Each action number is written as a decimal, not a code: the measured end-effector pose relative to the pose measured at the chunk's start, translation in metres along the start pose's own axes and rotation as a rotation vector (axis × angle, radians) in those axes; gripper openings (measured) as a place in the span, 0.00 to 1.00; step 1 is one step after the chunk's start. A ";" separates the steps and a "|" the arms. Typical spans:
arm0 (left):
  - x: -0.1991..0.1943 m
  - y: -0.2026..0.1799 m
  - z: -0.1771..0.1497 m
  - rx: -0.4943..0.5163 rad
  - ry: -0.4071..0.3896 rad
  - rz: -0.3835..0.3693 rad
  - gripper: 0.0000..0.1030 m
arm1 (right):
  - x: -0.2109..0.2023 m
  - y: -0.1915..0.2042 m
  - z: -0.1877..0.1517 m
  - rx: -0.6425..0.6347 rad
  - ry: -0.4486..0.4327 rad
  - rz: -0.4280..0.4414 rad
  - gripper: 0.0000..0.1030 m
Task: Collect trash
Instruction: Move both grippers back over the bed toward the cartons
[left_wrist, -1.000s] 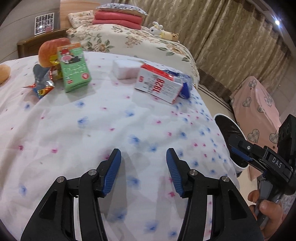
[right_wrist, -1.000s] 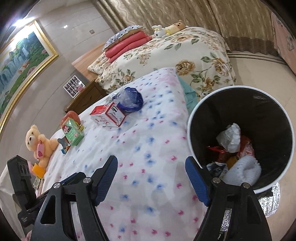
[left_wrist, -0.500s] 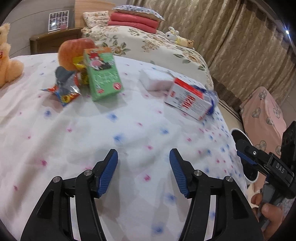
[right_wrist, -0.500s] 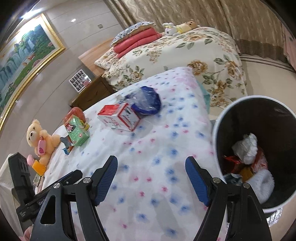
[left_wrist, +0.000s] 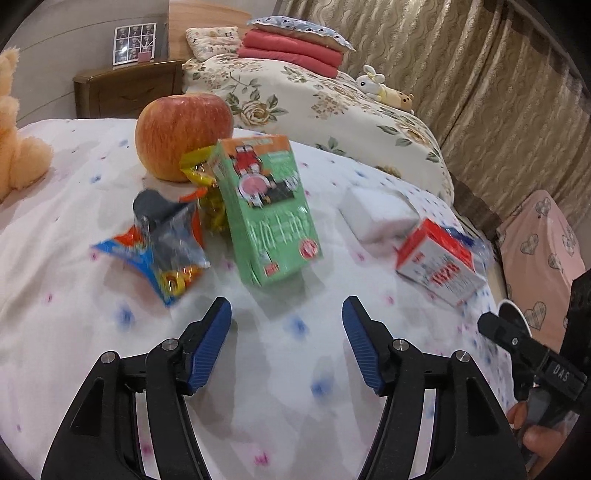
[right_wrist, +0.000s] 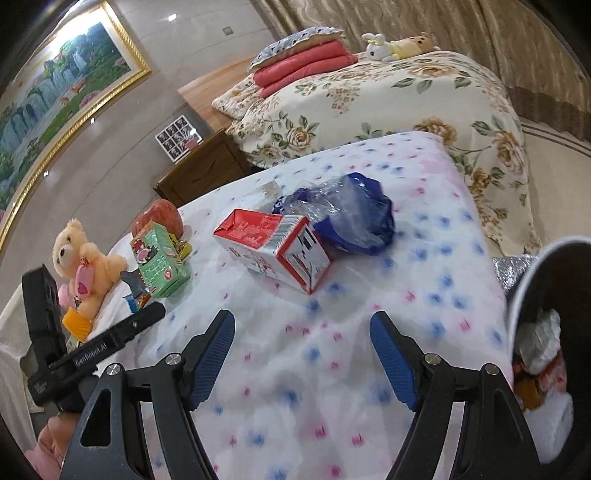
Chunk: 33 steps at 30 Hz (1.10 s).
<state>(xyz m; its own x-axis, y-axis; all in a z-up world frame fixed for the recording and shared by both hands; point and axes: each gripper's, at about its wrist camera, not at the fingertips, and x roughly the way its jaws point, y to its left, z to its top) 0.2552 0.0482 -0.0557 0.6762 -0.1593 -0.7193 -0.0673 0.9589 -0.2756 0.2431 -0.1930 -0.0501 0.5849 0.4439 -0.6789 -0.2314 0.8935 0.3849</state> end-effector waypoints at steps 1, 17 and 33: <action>0.002 0.000 0.002 0.000 -0.002 0.002 0.64 | 0.004 0.001 0.003 -0.007 0.006 0.000 0.75; 0.018 0.011 0.027 -0.020 -0.035 -0.023 0.50 | 0.033 0.009 0.024 -0.061 0.026 -0.008 0.72; -0.014 -0.006 -0.006 0.069 -0.049 -0.078 0.32 | 0.011 0.006 0.004 -0.050 0.048 -0.007 0.19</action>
<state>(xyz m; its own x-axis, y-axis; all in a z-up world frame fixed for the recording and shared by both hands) 0.2417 0.0435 -0.0480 0.7130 -0.2243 -0.6644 0.0364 0.9580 -0.2844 0.2514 -0.1832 -0.0523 0.5493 0.4392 -0.7109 -0.2667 0.8984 0.3490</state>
